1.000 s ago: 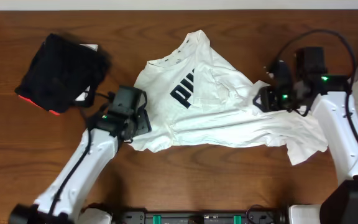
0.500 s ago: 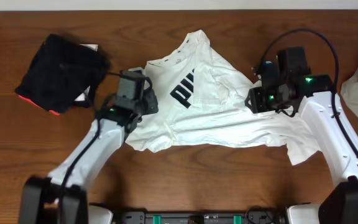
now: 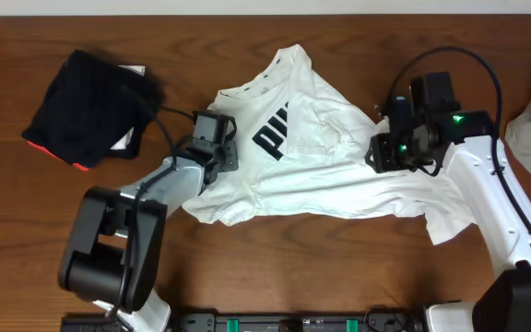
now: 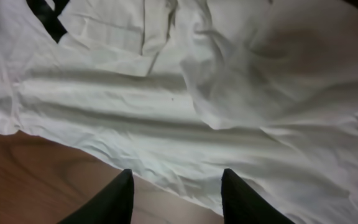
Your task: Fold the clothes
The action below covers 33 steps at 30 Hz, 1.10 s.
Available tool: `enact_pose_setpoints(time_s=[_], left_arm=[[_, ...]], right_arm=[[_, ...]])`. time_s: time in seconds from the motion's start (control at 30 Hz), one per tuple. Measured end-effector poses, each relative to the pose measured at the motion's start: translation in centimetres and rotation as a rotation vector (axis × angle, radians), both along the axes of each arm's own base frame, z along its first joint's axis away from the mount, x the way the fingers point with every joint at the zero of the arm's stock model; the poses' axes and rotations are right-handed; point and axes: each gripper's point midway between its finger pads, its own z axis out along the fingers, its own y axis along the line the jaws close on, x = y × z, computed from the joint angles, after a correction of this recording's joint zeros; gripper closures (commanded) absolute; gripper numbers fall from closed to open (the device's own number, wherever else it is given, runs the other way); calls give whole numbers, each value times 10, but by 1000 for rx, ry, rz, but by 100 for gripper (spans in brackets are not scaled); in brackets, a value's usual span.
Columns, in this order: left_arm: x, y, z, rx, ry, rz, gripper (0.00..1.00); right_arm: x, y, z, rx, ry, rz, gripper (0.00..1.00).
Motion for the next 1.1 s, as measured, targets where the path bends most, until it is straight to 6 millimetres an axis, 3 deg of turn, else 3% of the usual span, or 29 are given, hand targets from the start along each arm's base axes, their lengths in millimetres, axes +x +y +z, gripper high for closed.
enact_pose_setpoints(time_s=[0.2, 0.4, 0.67, 1.1], left_arm=[[-11, 12, -2, 61, 63, 42, 94], [-36, 27, -4, 86, 173, 158, 94], [-76, 51, -5, 101, 331, 293, 94], [-117, 60, -4, 87, 451, 466, 94]], right_arm=[[-6, -5, -3, -28, 26, -12, 52], [-5, -8, -5, -41, 23, -16, 51], [-17, -13, -22, -67, 66, -20, 51], [-36, -24, -54, -120, 129, -71, 50]])
